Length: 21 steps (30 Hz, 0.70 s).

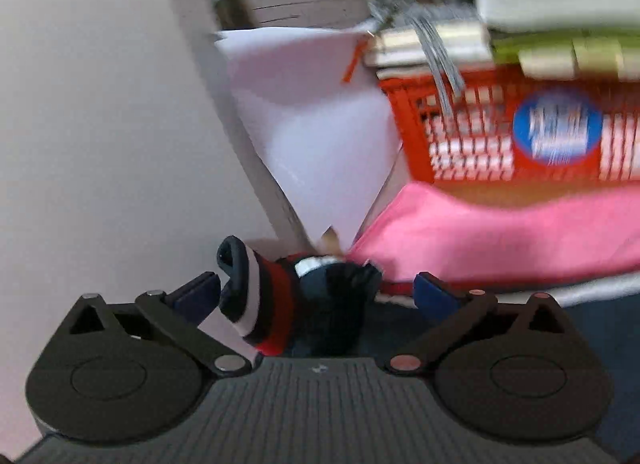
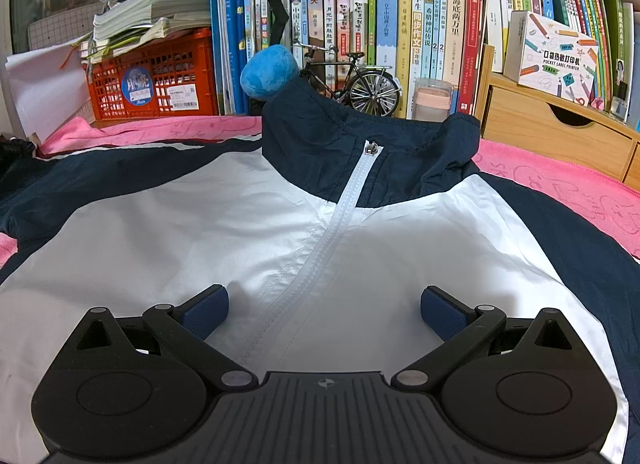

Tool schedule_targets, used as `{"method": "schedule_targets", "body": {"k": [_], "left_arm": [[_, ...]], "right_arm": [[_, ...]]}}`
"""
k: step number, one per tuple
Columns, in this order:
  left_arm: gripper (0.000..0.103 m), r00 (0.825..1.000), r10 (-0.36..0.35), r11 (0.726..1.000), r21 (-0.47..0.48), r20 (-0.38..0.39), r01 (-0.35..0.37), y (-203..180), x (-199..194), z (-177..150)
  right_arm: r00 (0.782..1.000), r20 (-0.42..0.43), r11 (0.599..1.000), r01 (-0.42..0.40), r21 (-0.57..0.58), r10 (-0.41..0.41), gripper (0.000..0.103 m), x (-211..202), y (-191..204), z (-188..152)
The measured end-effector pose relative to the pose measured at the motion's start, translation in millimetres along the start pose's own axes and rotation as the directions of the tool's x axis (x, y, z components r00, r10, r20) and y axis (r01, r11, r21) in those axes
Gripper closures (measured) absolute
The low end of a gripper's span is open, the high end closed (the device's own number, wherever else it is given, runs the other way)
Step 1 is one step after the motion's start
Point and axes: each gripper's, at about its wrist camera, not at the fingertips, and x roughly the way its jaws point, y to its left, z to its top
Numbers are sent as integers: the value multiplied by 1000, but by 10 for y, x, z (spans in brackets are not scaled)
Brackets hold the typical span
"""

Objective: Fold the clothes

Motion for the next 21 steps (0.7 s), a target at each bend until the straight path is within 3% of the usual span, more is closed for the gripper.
{"method": "schedule_targets", "body": {"k": [3,4,5,6,7,8,9,10,12,13,15,17,18,19,21], "left_arm": [[0,999,-26,997,-75,22,28,138,-95,39],[0,999,14,997,-79,49,-10,157,-149,36],[0,991,100,993,-64,85,-95,140,-227,36],[0,960,256,967,-11,115,-256,48,-257,18],[0,893,424,899,49,150,-436,-67,-266,-4],[0,795,574,794,102,196,-599,-183,-275,-25],[0,776,596,768,136,206,-626,-243,-292,-50],[0,797,570,782,165,198,-601,-280,-311,-76],[0,902,412,889,159,133,-429,-281,-460,-99],[0,937,322,932,130,137,-339,-281,-614,-114],[0,964,178,972,115,198,-204,-345,-992,-145],[0,971,-4,986,163,238,-36,-466,-1337,-144],[0,962,-125,976,202,241,76,-566,-1522,-158],[0,939,-249,951,243,236,191,-679,-1724,-183],[0,862,-477,856,313,172,411,-935,-2048,-241]], "right_arm": [[1000,0,1000,0,0,0,0,0,-1,-1],[1000,0,1000,0,0,0,0,0,-2,-1],[1000,0,1000,0,0,0,0,1,-2,-1],[1000,0,1000,-1,0,1,0,1,-3,-1],[1000,0,1000,-1,0,1,0,1,-3,-2],[1000,0,1000,-1,0,1,0,1,-4,-2],[1000,0,1000,-1,0,1,0,1,-4,-3],[1000,0,1000,-1,0,1,0,2,-5,-3],[1000,0,1000,-1,0,1,0,2,-5,-3],[1000,0,1000,-1,0,1,0,2,-6,-3],[1000,0,1000,-1,0,1,0,3,-8,-4],[1000,0,1000,-1,0,1,0,5,-7,-4],[1000,1,1000,-1,0,1,0,5,-7,-4],[1000,1,1000,-1,0,1,0,4,-6,-4],[1000,0,1000,-1,0,1,0,2,-7,-4]]}}
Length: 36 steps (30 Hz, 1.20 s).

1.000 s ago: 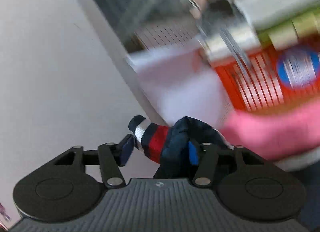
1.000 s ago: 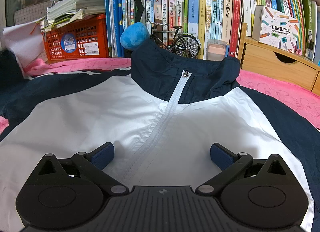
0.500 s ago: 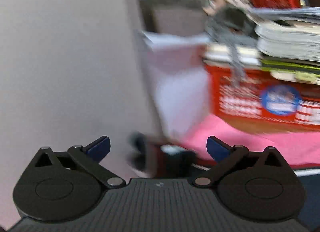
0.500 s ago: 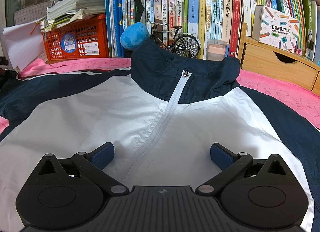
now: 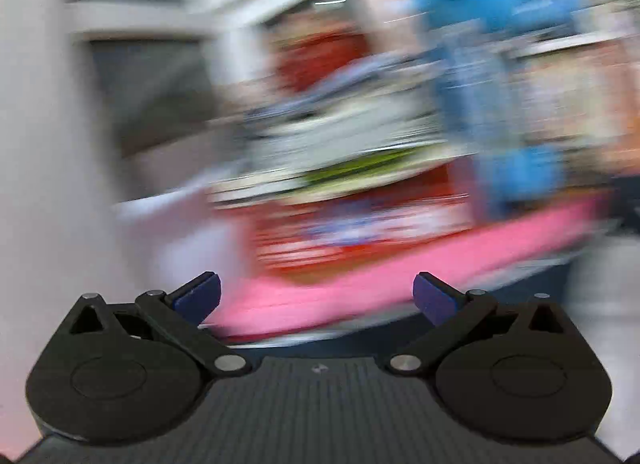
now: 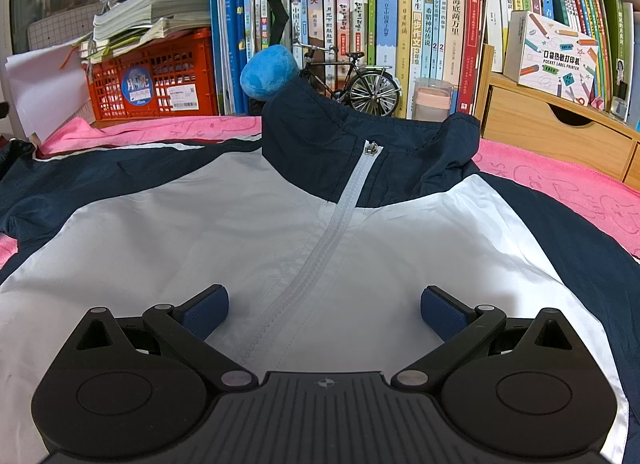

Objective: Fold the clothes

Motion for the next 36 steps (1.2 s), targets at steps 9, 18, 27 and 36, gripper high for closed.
{"method": "schedule_targets", "body": {"k": [9,18,27,36], "left_arm": [[0,948,-193,979,15,-252,203,-1298,278,-296],[0,960,-171,984,-81,-221,156,-1161,292,-376],[0,956,-185,981,-106,-228,164,-1010,320,-456],[0,956,-185,980,-110,-229,163,-1008,315,-453]], "right_arm": [[997,7,996,77,-42,-76,0,-137,-107,-70],[927,-60,905,375,199,-371,0,-628,-1866,-521],[683,-227,553,708,438,-694,0,-1268,-3213,-984],[625,-34,397,536,745,-780,0,-1833,-3313,-1398]]}}
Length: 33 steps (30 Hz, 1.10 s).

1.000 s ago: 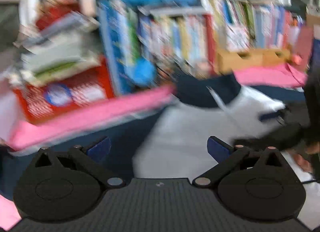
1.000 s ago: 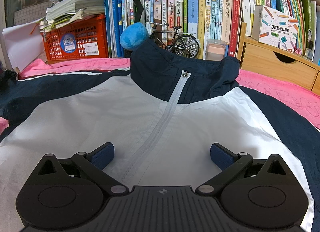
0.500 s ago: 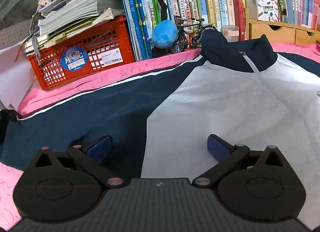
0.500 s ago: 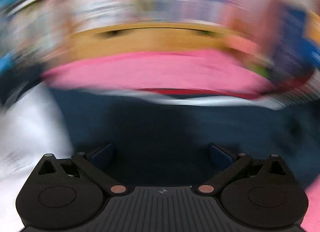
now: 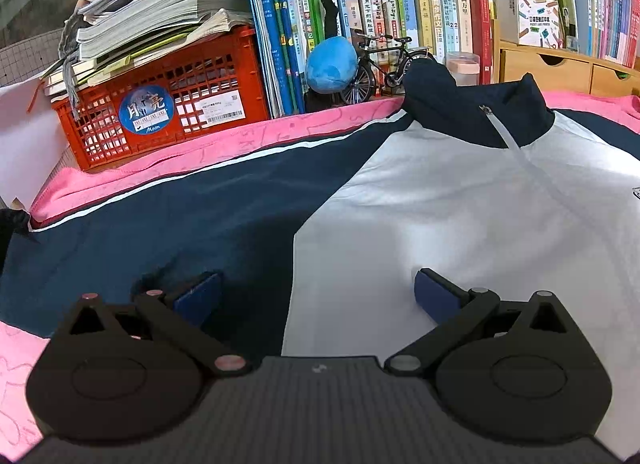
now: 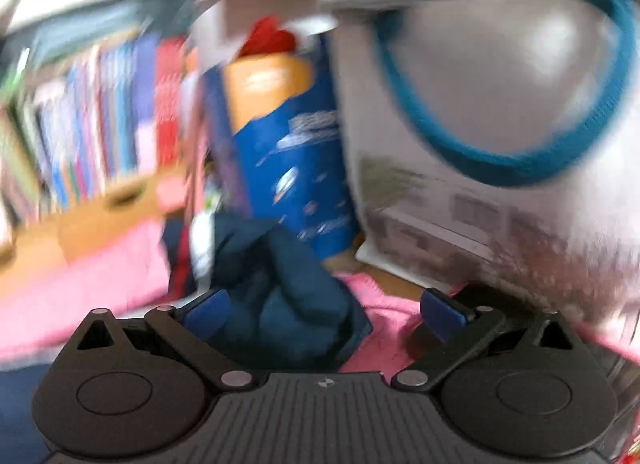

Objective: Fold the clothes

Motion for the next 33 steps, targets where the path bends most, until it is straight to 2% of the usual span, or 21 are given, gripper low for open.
{"method": "schedule_targets", "body": {"k": [3,4,5,6,8,9,11,13,14,15,19,20,22,24,25,26,27,29,31,32,33], "left_arm": [[0,1000,1,1000,0,0,-1,1,0,1],[0,1000,0,1000,0,0,0,3,0,1],[0,1000,0,1000,-1,0,0,5,0,1],[0,1000,0,1000,-1,0,0,6,0,1],[0,1000,0,1000,-2,0,0,7,-1,1],[0,1000,0,1000,-3,-1,0,7,-1,2],[0,1000,0,1000,-3,-1,0,6,-2,2],[0,1000,0,1000,-4,-1,0,4,-1,4],[0,1000,0,1000,-5,-1,0,2,-1,5],[0,1000,0,1000,-5,-1,0,1,-2,6],[0,1000,0,1000,-10,-3,0,-3,-3,12],[0,1000,-1,1000,-11,-3,1,0,-2,13],[0,1000,-3,1000,-15,-5,3,7,0,15],[0,1000,-6,1000,-19,-6,6,14,1,15],[0,1000,-6,1000,-20,-6,6,17,0,15],[0,1000,-7,1000,-21,-7,7,19,0,16],[0,1000,-7,1000,-22,-7,7,22,0,16],[0,1000,-9,1000,-24,-8,9,26,1,18],[0,1000,-11,1000,-28,-9,11,30,3,21],[0,1000,-13,999,-31,-10,13,34,5,23],[0,1000,-15,999,-34,-11,15,37,7,24]], "right_arm": [[997,-56,994,-55,96,61,1,180,-71,44],[994,-58,992,-82,101,88,6,215,-40,58],[987,-89,987,-123,99,132,24,261,10,83],[979,-119,984,-160,80,168,35,270,121,83],[942,-165,952,-302,-40,292,36,146,467,19],[902,-210,905,-408,-124,378,36,42,677,-41],[791,-295,739,-609,-289,536,37,-327,1028,-222],[751,-268,630,-655,-417,604,29,-726,1176,-382],[753,-241,618,-646,-448,612,13,-857,1199,-418],[760,-208,631,-633,-448,615,7,-901,1180,-407],[880,-87,856,-475,-205,468,3,-462,900,-149],[893,-87,884,-450,-125,442,3,-310,864,-122],[897,-132,905,-424,15,422,2,28,815,-81],[880,-209,904,-420,80,428,2,320,895,-117],[863,-252,899,-425,109,438,10,454,949,-151],[850,-273,893,-433,126,451,47,531,983,-207],[861,-298,911,-395,121,413,89,560,1026,-240],[903,-279,945,-320,70,326,90,448,1012,-250],[971,-137,973,-210,-96,196,91,244,963,-161],[992,-38,975,-123,-185,118,91,137,924,-127],[997,72,967,-7,-255,26,89,65,842,-85]]}}
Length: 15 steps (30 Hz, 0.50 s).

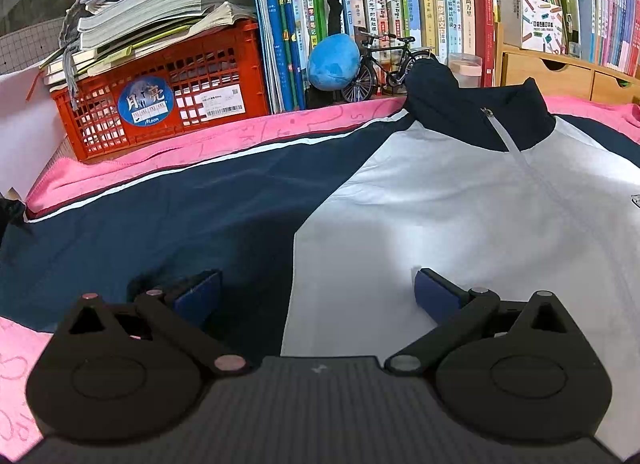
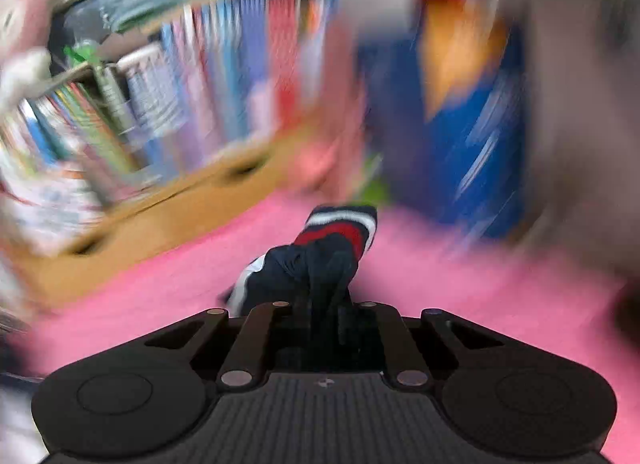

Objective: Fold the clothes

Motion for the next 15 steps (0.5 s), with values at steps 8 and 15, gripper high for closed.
{"method": "schedule_targets", "body": {"k": [8,15], "left_arm": [[0,1000,-1,1000,-6,-1,1,1,-6,1],[0,1000,-1,1000,-5,-1,1,8,-10,1]], "right_arm": [[969,172,964,206,-169,-177,0,-459,-155,18],[783,-156,761,-622,-182,602,4,-1040,1137,-330]]}}
